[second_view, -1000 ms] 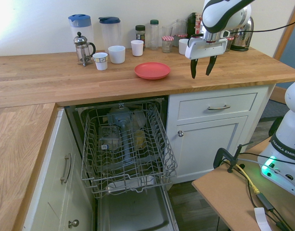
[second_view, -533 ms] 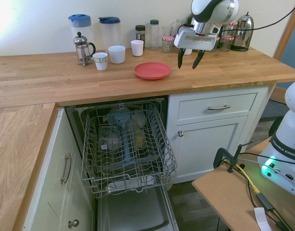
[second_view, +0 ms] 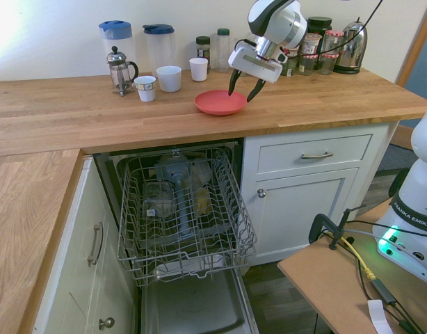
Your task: Put the plate in the dishwasher
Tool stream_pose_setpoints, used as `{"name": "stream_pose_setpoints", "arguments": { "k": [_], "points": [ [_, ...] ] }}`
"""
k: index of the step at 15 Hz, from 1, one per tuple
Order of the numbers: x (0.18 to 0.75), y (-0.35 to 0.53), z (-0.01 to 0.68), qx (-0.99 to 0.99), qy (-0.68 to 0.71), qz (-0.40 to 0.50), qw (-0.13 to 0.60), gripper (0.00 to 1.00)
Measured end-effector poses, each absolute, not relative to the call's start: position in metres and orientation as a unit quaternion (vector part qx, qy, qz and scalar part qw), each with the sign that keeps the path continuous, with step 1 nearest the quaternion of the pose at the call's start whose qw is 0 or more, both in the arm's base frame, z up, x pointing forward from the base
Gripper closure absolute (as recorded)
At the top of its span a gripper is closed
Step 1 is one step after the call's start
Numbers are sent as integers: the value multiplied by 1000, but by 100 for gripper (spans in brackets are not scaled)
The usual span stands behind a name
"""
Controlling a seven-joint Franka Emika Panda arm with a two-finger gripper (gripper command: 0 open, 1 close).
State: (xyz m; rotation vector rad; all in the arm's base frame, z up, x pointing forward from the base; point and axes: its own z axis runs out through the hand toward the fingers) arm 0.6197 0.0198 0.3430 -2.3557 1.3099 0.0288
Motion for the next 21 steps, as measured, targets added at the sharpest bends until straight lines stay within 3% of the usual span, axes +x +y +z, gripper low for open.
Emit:
{"name": "stream_pose_setpoints", "arguments": {
  "k": [1,2,21],
  "points": [
    [624,17,337,-851,473,14,228,0],
    [627,15,332,-849,473,16,234,100],
    [644,-15,314,-861,426,48,274,100]
  ]
}}
